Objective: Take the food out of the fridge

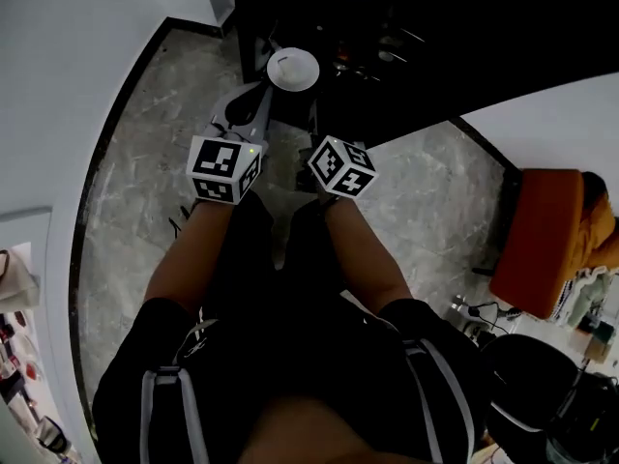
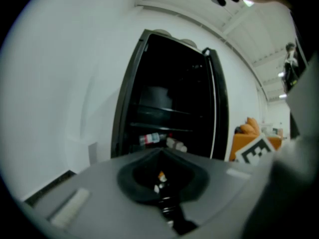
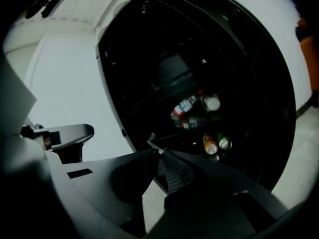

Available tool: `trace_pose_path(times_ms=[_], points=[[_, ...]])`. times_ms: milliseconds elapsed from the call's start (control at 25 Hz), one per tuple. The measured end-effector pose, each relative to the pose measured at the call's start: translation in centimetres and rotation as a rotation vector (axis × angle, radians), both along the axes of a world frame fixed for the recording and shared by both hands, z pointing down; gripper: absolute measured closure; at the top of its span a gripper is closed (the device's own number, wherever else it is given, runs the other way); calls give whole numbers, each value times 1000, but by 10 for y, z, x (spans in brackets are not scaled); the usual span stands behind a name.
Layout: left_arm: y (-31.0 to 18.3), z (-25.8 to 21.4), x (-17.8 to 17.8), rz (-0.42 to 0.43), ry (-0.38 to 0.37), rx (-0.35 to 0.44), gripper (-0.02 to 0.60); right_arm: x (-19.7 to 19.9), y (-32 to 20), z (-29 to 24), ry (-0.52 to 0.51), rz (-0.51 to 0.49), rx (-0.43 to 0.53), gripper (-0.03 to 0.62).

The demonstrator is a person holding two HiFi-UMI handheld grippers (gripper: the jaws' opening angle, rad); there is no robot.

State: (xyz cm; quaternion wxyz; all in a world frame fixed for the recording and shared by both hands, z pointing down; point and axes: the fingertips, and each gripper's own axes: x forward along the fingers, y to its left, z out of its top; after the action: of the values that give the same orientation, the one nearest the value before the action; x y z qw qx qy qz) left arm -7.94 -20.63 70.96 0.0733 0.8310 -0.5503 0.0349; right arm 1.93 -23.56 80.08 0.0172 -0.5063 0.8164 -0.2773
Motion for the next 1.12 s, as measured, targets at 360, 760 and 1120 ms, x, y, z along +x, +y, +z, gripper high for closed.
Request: trace_pose_path(times_ms=[360, 760, 1120], points=[[11, 43, -26, -85, -19, 32, 578, -27, -58, 144, -535, 120, -303, 435], [11, 52, -52, -153, 49, 1, 578, -40, -109, 225, -762, 324, -482, 431], [15, 47, -37, -92, 107, 19, 578, -47, -121, 246, -819, 355, -549, 479]])
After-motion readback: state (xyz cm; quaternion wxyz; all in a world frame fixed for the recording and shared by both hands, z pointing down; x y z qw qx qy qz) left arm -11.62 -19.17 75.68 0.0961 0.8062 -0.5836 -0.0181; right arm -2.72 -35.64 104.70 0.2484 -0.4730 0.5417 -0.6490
